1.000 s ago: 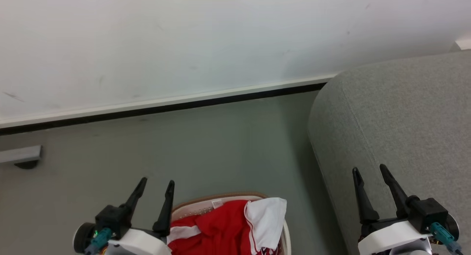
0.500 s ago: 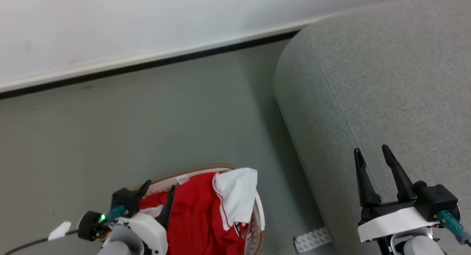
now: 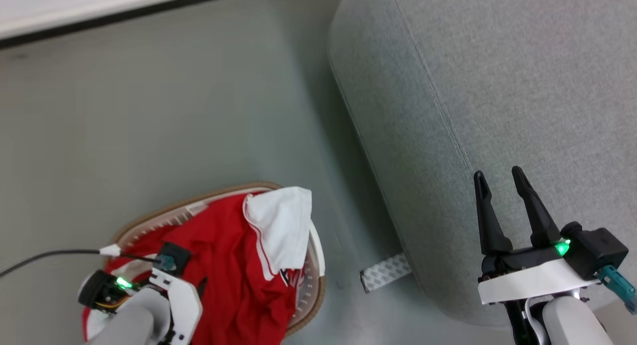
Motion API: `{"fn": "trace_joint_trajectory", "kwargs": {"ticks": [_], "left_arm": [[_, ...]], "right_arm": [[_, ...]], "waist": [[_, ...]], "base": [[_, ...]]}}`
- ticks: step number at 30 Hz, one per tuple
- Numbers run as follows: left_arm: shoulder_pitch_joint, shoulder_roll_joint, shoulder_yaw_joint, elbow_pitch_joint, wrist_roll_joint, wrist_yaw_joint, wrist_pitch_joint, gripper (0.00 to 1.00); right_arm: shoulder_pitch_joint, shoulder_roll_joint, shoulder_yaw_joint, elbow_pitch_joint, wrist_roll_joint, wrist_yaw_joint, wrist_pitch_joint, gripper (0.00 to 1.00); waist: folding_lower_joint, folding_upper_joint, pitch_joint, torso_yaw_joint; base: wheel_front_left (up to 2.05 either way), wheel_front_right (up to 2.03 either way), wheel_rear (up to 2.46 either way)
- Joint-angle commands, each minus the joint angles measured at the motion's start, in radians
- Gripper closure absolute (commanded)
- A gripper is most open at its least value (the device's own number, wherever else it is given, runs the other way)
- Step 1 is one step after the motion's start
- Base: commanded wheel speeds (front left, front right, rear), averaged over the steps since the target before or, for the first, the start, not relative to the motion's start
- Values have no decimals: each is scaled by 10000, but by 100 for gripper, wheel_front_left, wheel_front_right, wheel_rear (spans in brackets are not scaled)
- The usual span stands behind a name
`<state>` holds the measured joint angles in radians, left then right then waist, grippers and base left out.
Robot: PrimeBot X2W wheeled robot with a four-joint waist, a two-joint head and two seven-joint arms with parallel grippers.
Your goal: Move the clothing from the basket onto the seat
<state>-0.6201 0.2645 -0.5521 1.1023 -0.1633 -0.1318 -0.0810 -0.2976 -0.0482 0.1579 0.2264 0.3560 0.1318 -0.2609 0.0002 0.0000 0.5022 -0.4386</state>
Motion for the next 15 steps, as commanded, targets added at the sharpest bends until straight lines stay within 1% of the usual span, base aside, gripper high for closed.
{"fn": "trace_joint_trajectory", "kwargs": {"ticks": [1,3,5,10,15], "left_arm": [[-203,130,-167,162,175,10,65,0],[-468,336,-548,540,298,10,323,0],[-679,409,-909,820,374,10,526,0],[-1164,694,-1390,1286,87,10,1007,0],[-1529,691,-1779,1430,-231,10,1420,0]], "right_arm": [[-160,1,31,-77,62,-21,-21,0],[-214,-1,99,-159,173,-21,-21,0],[-292,2,151,-249,300,-21,-21,0],[-301,2,321,-437,550,-21,-21,0],[-289,2,270,-587,714,-21,-21,0]], "waist": [[-2,0,549,-365],[-2,0,840,-499],[-2,0,1125,-630],[-2,0,1777,-914],[-2,0,2281,-963]], "base": [[0,0,0],[0,0,0],[0,0,0],[0,0,0],[0,0,0]]}}
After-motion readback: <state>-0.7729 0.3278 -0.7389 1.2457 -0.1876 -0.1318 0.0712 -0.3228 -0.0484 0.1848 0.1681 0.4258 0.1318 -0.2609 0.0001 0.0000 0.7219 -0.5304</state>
